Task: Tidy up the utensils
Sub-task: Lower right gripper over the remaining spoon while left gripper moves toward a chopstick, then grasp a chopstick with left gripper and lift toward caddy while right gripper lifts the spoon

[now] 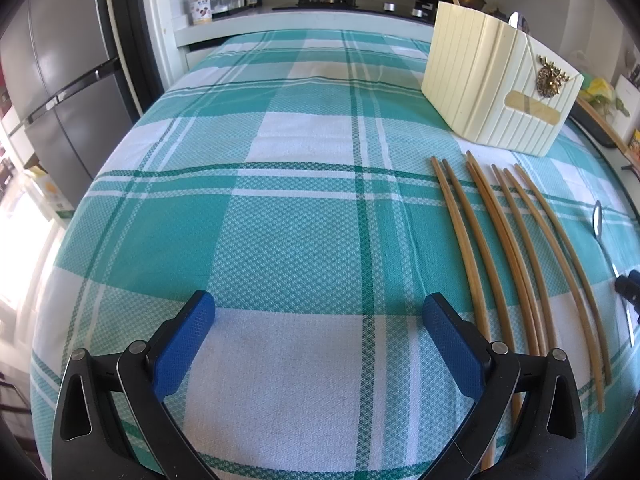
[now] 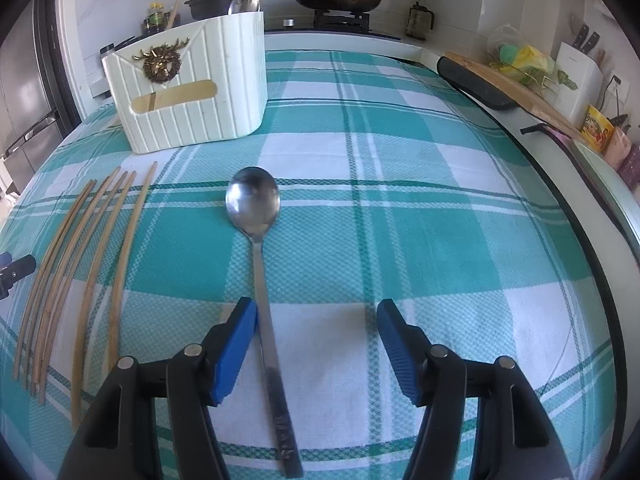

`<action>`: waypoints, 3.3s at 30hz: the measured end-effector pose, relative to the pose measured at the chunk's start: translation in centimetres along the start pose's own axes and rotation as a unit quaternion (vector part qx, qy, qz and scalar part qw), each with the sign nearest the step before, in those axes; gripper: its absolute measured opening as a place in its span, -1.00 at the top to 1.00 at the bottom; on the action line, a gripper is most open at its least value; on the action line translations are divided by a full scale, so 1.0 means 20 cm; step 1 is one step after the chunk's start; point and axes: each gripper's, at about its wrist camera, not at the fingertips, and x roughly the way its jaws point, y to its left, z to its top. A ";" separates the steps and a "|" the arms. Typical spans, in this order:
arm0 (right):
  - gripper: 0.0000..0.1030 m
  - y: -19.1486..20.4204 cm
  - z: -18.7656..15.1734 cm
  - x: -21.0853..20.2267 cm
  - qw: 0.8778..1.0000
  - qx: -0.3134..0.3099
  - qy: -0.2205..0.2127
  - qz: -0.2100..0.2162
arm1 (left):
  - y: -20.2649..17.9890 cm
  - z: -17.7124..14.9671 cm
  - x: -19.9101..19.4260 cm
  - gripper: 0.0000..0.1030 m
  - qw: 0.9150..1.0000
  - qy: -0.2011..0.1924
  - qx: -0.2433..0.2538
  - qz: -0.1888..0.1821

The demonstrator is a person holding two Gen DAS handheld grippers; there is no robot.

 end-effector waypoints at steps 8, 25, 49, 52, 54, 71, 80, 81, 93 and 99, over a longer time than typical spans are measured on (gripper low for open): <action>-0.24 0.00 -0.09 -0.06 0.999 -0.035 -0.015 0.027 | 0.04 0.00 -0.04 -0.99 0.997 -0.011 -0.015 -0.075; -0.30 -0.02 -0.08 -0.04 0.999 -0.028 -0.014 0.032 | -0.24 -0.01 -0.05 -0.64 0.998 0.003 0.056 -0.033; -0.31 -0.08 -0.04 -0.11 0.998 -0.033 -0.003 0.051 | 0.05 -0.04 -0.18 -0.28 0.994 0.042 -0.075 -0.061; -0.31 -0.05 0.02 -0.08 0.997 -0.027 -0.003 0.069 | 0.10 0.02 -0.11 -0.28 0.993 0.058 -0.085 -0.063; -0.31 -0.03 0.06 -0.05 0.997 -0.026 -0.007 0.077 | 0.09 0.05 -0.08 -0.34 0.993 0.062 -0.072 -0.064; 0.08 0.22 0.30 0.23 0.995 -0.080 -0.014 0.065 | -0.09 0.16 0.02 0.87 0.997 0.038 0.042 -0.049; 0.30 0.15 0.27 0.01 0.988 -0.072 -0.062 0.120 | -0.11 0.15 -0.18 0.92 0.997 -0.034 0.029 -0.064; 0.30 0.14 0.27 -0.04 0.987 -0.071 -0.070 0.127 | -0.11 0.15 -0.23 0.92 0.996 -0.044 0.025 -0.072; 0.30 0.02 0.25 -0.52 0.973 -0.049 -0.152 0.165 | -0.01 0.19 -0.68 0.92 0.983 -0.126 -0.019 -0.133; 0.30 -0.01 0.27 -0.64 0.967 -0.033 -0.177 0.178 | 0.00 0.21 -0.75 0.92 0.978 -0.140 -0.028 -0.154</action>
